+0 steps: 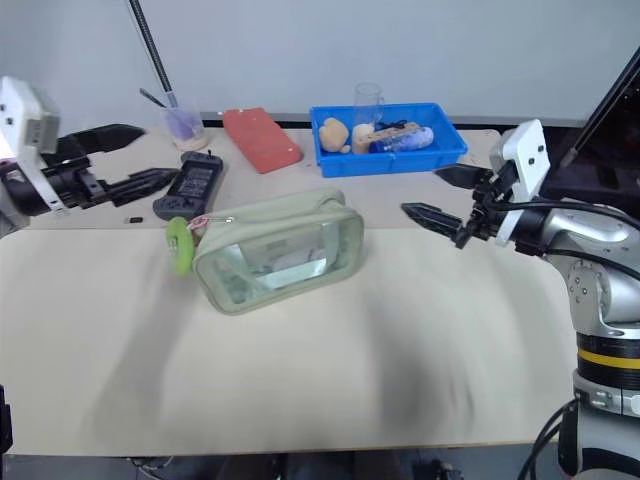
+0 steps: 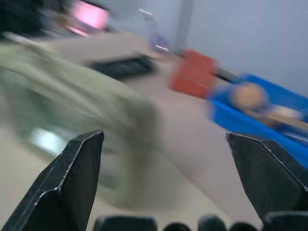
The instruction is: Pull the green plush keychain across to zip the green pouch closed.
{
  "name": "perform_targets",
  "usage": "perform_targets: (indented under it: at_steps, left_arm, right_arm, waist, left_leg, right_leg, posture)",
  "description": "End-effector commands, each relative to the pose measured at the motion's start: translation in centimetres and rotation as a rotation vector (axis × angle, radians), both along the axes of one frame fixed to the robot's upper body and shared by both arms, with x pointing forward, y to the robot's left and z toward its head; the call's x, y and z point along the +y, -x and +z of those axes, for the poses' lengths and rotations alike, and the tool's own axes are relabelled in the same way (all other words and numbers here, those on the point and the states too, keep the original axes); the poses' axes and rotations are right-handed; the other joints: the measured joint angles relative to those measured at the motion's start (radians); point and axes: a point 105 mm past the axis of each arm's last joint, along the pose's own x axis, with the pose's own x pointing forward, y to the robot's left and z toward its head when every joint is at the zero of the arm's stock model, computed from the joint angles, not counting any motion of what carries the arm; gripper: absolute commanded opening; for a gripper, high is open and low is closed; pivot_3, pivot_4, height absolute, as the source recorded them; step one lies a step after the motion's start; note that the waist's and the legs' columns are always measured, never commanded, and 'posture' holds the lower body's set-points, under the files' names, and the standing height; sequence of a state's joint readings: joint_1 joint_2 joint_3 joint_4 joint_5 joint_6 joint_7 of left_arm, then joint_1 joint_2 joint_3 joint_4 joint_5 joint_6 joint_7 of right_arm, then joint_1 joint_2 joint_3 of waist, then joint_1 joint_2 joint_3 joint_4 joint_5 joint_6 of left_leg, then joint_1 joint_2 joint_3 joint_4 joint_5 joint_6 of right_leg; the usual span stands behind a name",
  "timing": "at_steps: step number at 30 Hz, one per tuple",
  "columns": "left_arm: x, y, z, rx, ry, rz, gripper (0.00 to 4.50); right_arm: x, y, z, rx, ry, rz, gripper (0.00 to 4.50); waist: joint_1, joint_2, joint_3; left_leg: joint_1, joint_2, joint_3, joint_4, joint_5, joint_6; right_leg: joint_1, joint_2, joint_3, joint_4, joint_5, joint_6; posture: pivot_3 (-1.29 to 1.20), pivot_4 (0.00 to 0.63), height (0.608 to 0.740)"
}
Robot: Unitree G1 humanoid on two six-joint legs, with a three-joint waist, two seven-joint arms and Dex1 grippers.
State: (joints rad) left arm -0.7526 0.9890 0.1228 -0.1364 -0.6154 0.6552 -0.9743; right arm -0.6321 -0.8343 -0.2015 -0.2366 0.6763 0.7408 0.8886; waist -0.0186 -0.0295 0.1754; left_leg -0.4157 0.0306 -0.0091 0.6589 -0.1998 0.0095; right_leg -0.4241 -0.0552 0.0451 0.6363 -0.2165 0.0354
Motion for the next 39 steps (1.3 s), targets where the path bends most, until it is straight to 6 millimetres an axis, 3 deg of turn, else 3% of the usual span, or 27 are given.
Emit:
perform_targets:
  at_steps: [1, 5, 13, 16, 23, 24, 27, 32, 39]
  left_arm:
    - [-4.1, 1.1, -0.7, -0.011, -0.203, -0.131, 4.5]
    - [-6.3, 1.6, -2.0, -0.004, -0.361, -0.224, 4.5]
    - [-6.8, 0.0, -4.4, 0.001, -0.53, -0.181, 4.5]
    - [-6.4, -0.6, -4.9, -0.018, -0.576, -0.165, 3.66]
    - [-5.9, -0.9, -6.0, -0.015, -0.628, -0.182, 0.34]
    - [-5.9, -0.9, -6.0, -0.016, -0.633, -0.183, 0.07]
    - [-5.4, -1.0, -6.4, -0.024, -0.661, -0.183, 0.07]
    - [-5.6, -1.3, -4.5, -0.231, -0.682, -0.282, 0.07]
    - [-5.7, -1.9, -4.1, -0.32, -0.663, -0.342, 0.07]
  right_arm:
    - [2.8, 2.2, 1.6, -0.017, 0.023, 0.11, 4.48]
    - [4.1, 2.9, 1.6, -0.034, 0.112, 0.114, 4.48]
    - [5.6, 4.0, 3.2, -0.075, 0.121, 0.11, 4.48]
    - [5.9, 4.3, 3.4, -0.079, 0.122, 0.114, 4.5]
    - [5.8, 4.0, 2.3, -0.079, 0.177, 0.092, 4.5]
    - [5.8, 4.0, 2.3, -0.079, 0.176, 0.093, 4.5]
    - [5.6, 3.8, 2.4, -0.082, 0.176, 0.093, 4.5]
    - [5.4, 3.2, 2.6, -0.093, 0.187, 0.09, 4.5]
    - [5.0, 2.6, 2.0, -0.095, 0.203, 0.078, 4.5]
  waist:
    - [0.0, 0.0, 0.0]
    - [0.0, 0.0, 0.0]
    - [0.004, 0.0, 0.0]
    - [0.004, 0.0, 0.0]
    - [0.005, 0.0, 0.0]
    - [0.005, 0.0, 0.0]
    - [0.005, 0.0, 0.0]
    - [0.005, 0.0, 0.0]
    - [0.008, 0.0, 0.0]
  left_leg:
    - [0.0, 0.0, 0.0, 0.0, 0.0, 0.0]
    - [0.0, 0.001, 0.0, 0.0, 0.0, 0.0]
    - [-0.002, 0.001, 0.0, 0.0, 0.0, 0.0]
    - [-0.003, 0.001, 0.0, 0.0, 0.0, 0.0]
    - [-0.005, 0.001, 0.0, 0.0, 0.0, 0.0]
    - [-0.005, 0.001, 0.0, 0.0, 0.0, 0.0]
    - [-0.005, 0.001, 0.0, 0.0, 0.0, 0.0]
    - [-0.005, 0.001, 0.0, 0.0, 0.0, 0.001]
    - [-0.007, 0.001, 0.0, 0.001, 0.0, 0.001]
  right_leg:
    - [0.0, 0.0, 0.0, 0.0, 0.0, 0.0]
    - [0.0, 0.001, 0.0, -0.001, -0.004, 0.007]
    - [-0.001, 0.001, 0.0, -0.002, -0.004, 0.007]
    - [-0.001, 0.001, 0.001, -0.003, -0.004, 0.007]
    - [-0.003, 0.001, 0.0, -0.004, -0.004, 0.007]
    - [-0.003, 0.001, 0.0, -0.004, -0.004, 0.007]
    - [-0.003, 0.001, 0.0, -0.004, -0.004, 0.007]
    - [-0.003, 0.001, 0.0, -0.003, -0.004, 0.007]
    - [-0.004, 0.001, 0.0, -0.004, 0.0, 0.0]
  posture:
    - [0.0, 0.15, 0.74]
    - [0.0, 0.15, 0.74]
    - [0.0, 0.15, 0.74]
    - [0.0, 0.15, 0.74]
    - [0.0, 0.15, 0.74]
    - [0.0, 0.15, 0.74]
    - [0.0, 0.15, 0.74]
    - [0.0, 0.15, 0.74]
    - [0.0, 0.15, 0.74]
